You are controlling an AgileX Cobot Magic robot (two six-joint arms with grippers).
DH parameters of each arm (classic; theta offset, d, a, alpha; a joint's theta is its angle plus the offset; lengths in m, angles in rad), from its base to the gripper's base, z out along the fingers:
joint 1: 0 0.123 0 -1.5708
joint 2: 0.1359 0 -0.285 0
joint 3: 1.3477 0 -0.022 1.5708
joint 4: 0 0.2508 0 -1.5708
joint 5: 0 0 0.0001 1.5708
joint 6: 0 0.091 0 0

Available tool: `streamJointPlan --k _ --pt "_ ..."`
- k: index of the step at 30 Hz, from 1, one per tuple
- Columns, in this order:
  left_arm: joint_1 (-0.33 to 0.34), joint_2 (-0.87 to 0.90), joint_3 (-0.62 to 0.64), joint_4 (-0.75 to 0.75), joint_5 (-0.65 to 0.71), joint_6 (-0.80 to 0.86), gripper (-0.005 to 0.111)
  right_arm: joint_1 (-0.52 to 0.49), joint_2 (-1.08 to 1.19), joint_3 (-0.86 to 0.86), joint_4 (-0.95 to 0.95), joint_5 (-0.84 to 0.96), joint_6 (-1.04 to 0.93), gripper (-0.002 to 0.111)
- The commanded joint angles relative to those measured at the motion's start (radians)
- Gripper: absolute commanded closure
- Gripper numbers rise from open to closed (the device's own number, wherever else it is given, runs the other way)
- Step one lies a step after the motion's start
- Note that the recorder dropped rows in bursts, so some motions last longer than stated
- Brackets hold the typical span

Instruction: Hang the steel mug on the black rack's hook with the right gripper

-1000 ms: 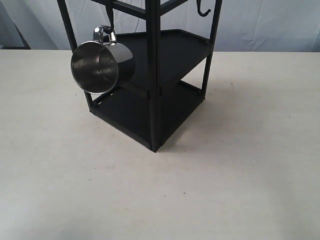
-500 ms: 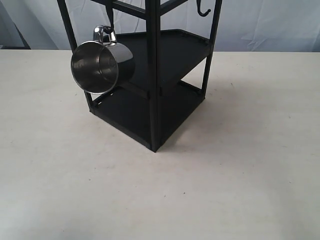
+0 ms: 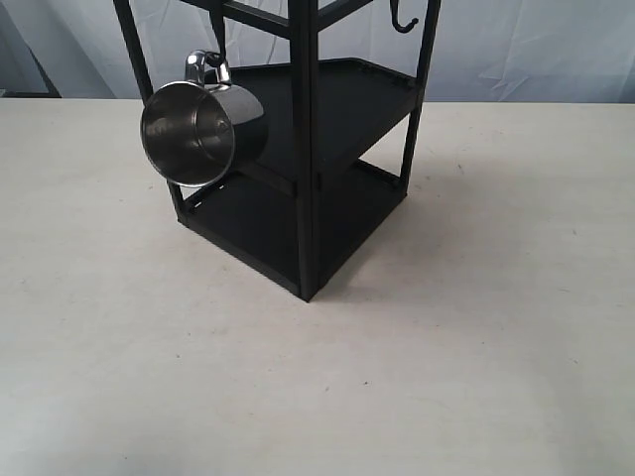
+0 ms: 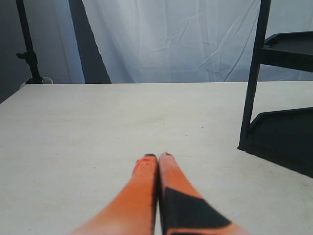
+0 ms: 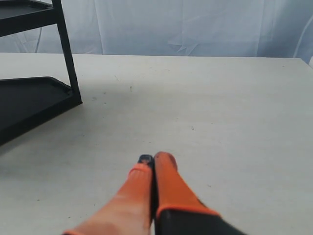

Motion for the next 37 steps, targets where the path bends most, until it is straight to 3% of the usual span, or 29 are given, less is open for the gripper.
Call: streamJointPlan --k 1,37 --pt "-0.001 -0.005 -0.002 0.001 -0.006 0.000 0.105 -0.005 -0.006 0.004 -0.003 -0.006 -0.005 0.109" --pt "-0.001 -0.005 -0.002 0.001 -0.006 0.000 0.105 -0.005 -0.006 0.004 0.016 -0.005 -0.005 0.109"
